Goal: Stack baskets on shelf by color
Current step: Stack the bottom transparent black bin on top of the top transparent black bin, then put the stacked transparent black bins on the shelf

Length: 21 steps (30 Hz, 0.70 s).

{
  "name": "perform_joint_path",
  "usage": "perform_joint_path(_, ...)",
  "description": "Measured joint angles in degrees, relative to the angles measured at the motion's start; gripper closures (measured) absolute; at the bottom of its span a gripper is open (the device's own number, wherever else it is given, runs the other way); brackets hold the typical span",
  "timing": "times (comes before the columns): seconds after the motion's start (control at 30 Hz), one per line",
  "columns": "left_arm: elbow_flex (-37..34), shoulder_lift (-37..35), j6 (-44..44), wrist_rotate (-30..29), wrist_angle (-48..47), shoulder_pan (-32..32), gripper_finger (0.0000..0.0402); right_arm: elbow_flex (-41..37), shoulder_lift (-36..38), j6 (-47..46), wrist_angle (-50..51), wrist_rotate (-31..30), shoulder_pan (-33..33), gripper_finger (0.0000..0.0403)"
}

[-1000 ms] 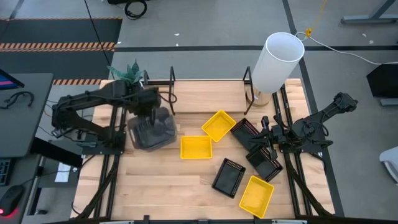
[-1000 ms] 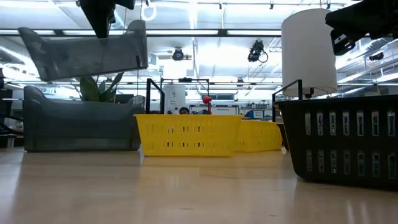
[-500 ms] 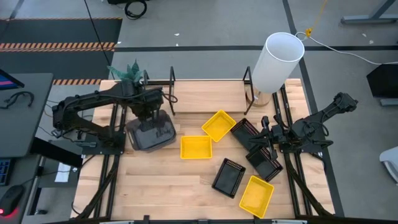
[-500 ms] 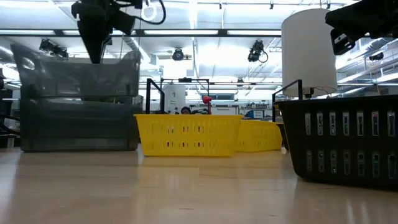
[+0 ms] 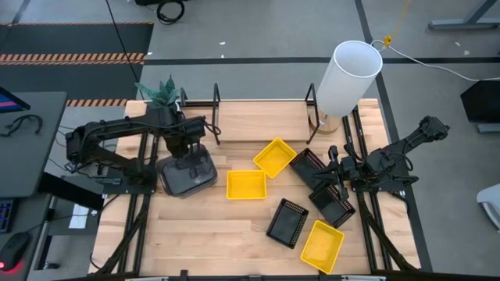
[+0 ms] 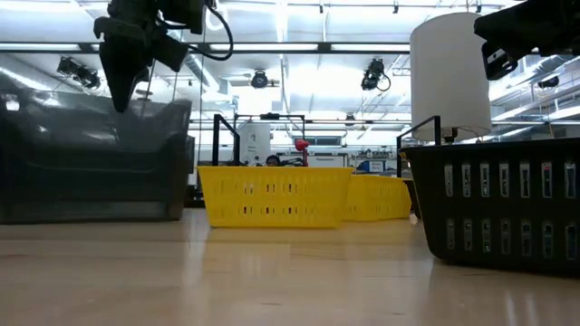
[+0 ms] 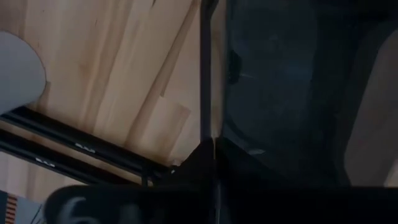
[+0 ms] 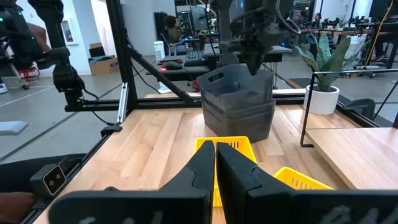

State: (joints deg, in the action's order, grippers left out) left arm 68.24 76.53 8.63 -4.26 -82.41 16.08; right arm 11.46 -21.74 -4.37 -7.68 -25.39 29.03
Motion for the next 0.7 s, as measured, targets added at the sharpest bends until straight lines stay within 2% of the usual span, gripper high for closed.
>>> perform_joint_path(0.2, -0.13, 0.0, 1.87, -0.33, 0.31, 0.0, 0.0294, 0.0, 0.0, -0.01, 0.0, 0.01, 0.0, 0.038)
perform_joint_path(0.37, -0.13, 0.0, 2.77, -0.42, 0.3, 0.0, 0.0256, 0.0, 0.0, -0.01, 0.0, 0.02, 0.01, 0.038)
perform_joint_path(0.5, -0.13, 0.0, 1.92, 3.65, 0.07, -0.13, 0.0247, 0.0, 0.0, 0.01, 0.0, 0.0, 0.01, 0.038)
perform_joint_path(0.7, -0.13, 0.0, -3.13, 10.94, -5.49, -4.58, 0.0265, 0.0, 0.0, 0.01, 0.0, 0.02, -0.01, 0.038)
